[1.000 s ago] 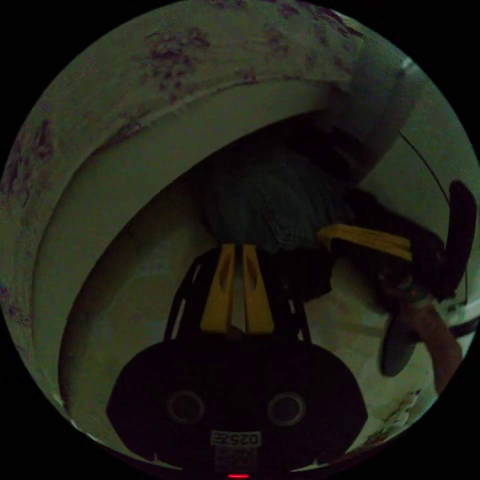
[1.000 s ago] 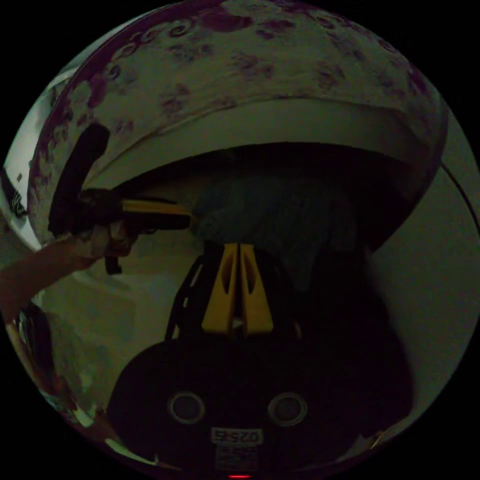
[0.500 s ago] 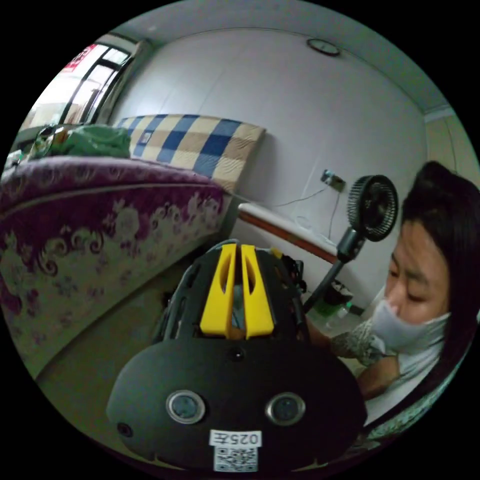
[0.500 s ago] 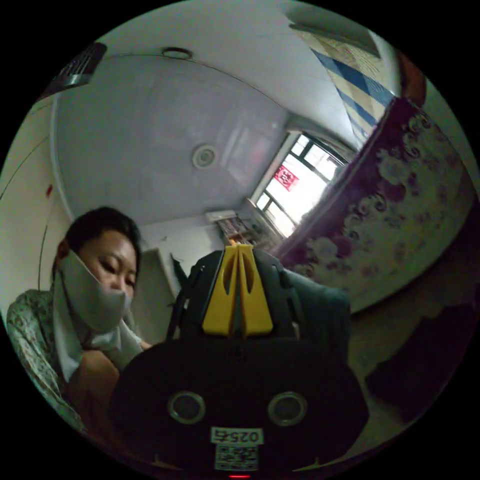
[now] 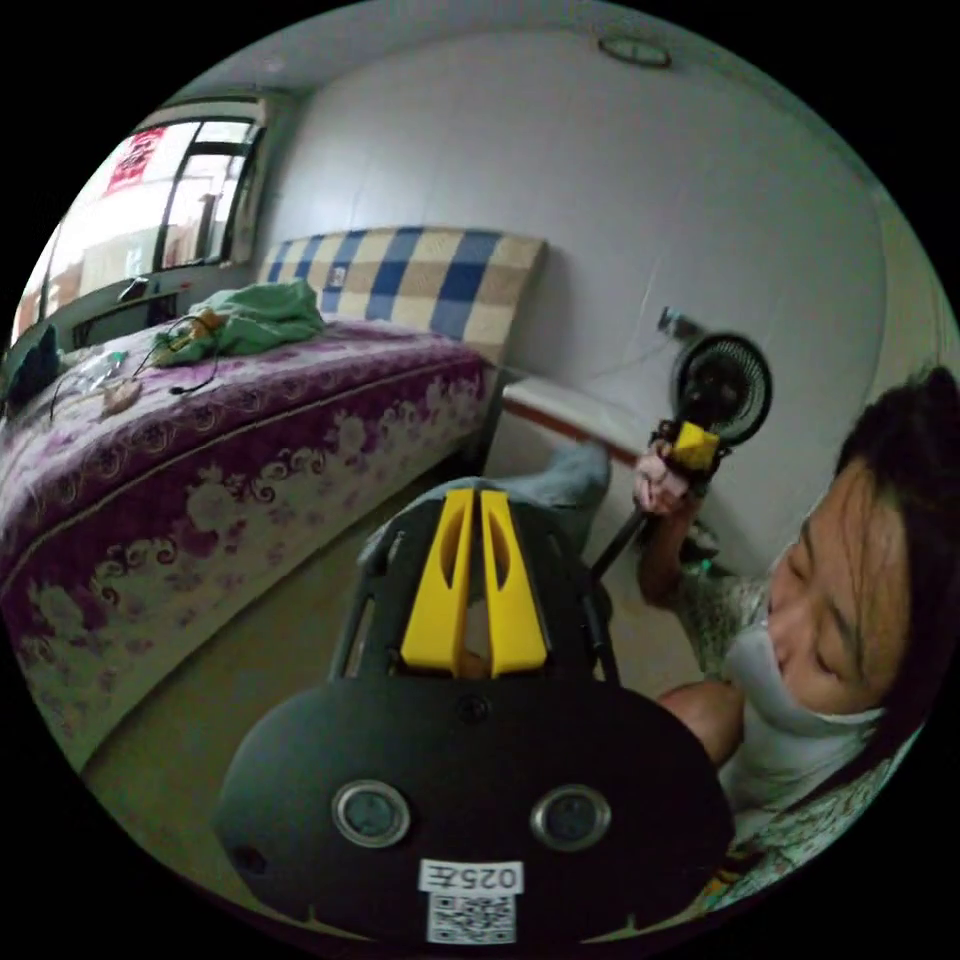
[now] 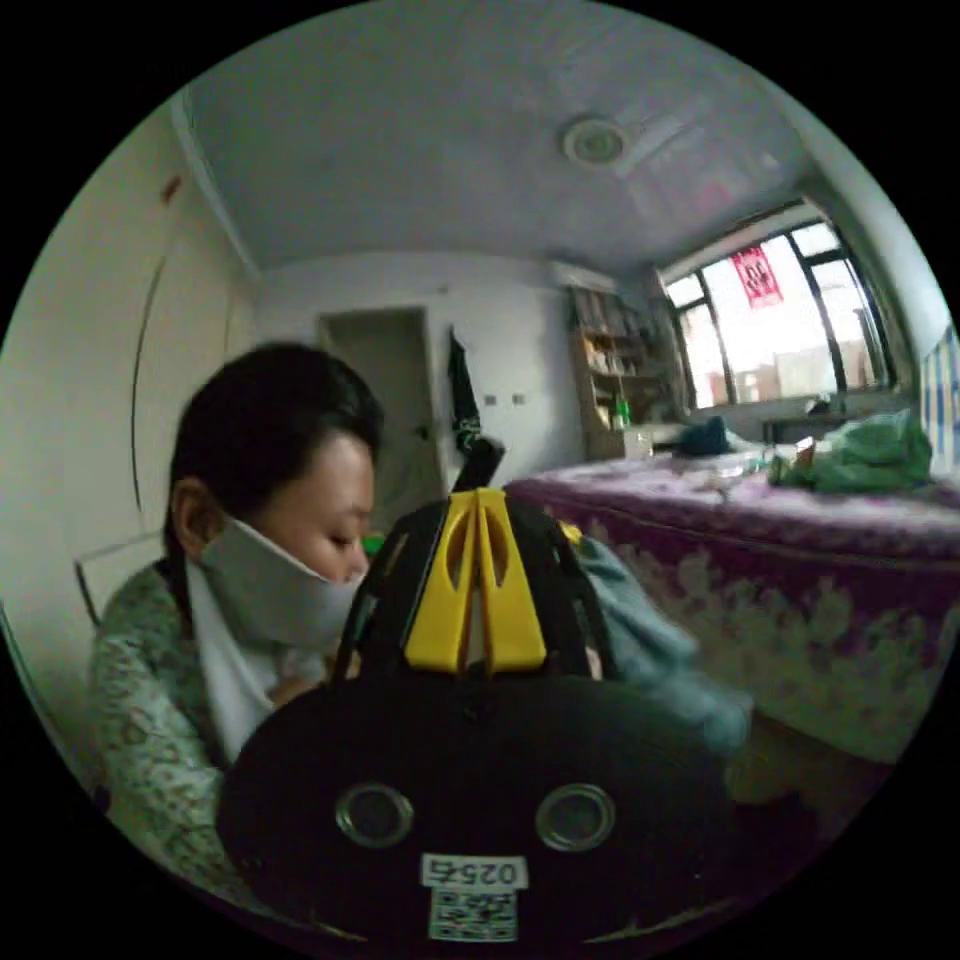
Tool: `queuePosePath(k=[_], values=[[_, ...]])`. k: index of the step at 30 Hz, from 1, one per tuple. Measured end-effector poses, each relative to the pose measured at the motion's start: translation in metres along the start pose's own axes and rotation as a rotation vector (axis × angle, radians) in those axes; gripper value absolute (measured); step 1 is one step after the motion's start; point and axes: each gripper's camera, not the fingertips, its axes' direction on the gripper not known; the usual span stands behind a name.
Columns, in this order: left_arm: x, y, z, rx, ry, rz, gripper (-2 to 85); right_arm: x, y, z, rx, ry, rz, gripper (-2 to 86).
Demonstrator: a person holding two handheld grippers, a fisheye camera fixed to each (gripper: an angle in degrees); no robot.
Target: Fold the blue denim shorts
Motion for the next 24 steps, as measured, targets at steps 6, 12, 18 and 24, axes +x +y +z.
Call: queuePosePath(k=[6,12,18,24], values=[[-0.075,0.082,-0.037,-0.036,0.132,-0.223,-1.0,0.061,0.028,0.108,-0.410,0.513,0.086,-0.2],[-0.164,0.226,-0.184,0.513,0.503,-0.344,-1.0,0.031,0.167,0.204,-0.401,0.290,0.160,9.9],[-0.113,0.309,-0.261,0.315,0.220,-0.267,-1.0,0.026,0.206,0.372,-0.487,-0.116,0.181,6.8],[-0.111,0.441,-0.252,0.284,0.457,-0.389,-0.9,-0.008,0.220,0.408,-0.799,0.171,-0.172,4.6]])
